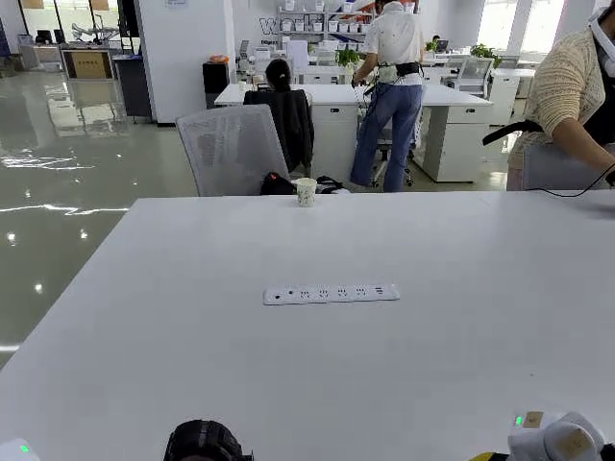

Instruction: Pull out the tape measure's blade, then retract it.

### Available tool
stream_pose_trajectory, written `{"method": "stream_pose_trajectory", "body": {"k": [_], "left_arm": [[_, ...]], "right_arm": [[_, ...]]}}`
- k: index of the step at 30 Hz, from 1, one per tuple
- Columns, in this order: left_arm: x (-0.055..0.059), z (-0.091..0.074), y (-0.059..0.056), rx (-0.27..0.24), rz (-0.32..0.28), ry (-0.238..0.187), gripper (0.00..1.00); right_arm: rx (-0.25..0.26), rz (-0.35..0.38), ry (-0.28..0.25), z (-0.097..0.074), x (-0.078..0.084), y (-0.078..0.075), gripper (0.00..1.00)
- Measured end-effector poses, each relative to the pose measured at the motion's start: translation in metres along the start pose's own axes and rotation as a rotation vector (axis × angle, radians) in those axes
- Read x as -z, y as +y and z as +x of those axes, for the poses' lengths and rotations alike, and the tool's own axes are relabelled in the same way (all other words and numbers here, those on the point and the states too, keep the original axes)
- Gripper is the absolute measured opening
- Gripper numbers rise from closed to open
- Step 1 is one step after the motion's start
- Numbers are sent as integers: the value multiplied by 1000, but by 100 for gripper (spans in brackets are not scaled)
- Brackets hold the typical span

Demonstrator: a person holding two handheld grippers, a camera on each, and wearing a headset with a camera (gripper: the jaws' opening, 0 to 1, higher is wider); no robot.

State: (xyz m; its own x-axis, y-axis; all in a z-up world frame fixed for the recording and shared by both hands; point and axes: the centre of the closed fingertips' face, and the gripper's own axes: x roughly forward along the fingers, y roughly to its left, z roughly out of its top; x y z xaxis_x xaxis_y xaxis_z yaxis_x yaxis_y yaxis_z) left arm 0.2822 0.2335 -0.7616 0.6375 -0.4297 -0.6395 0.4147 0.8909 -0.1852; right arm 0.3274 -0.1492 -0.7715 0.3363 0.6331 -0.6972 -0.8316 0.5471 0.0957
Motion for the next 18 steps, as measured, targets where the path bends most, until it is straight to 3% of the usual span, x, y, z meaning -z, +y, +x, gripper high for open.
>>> {"method": "stream_pose_trajectory", "body": {"k": [13, 18], "left_arm": [[3, -16, 2, -18, 17, 7, 99], [5, -19, 2, -17, 27, 17, 99]], "right_arm": [[24, -31, 28, -38, 26, -27, 88], [40, -20, 20, -50, 29, -33, 95]]}}
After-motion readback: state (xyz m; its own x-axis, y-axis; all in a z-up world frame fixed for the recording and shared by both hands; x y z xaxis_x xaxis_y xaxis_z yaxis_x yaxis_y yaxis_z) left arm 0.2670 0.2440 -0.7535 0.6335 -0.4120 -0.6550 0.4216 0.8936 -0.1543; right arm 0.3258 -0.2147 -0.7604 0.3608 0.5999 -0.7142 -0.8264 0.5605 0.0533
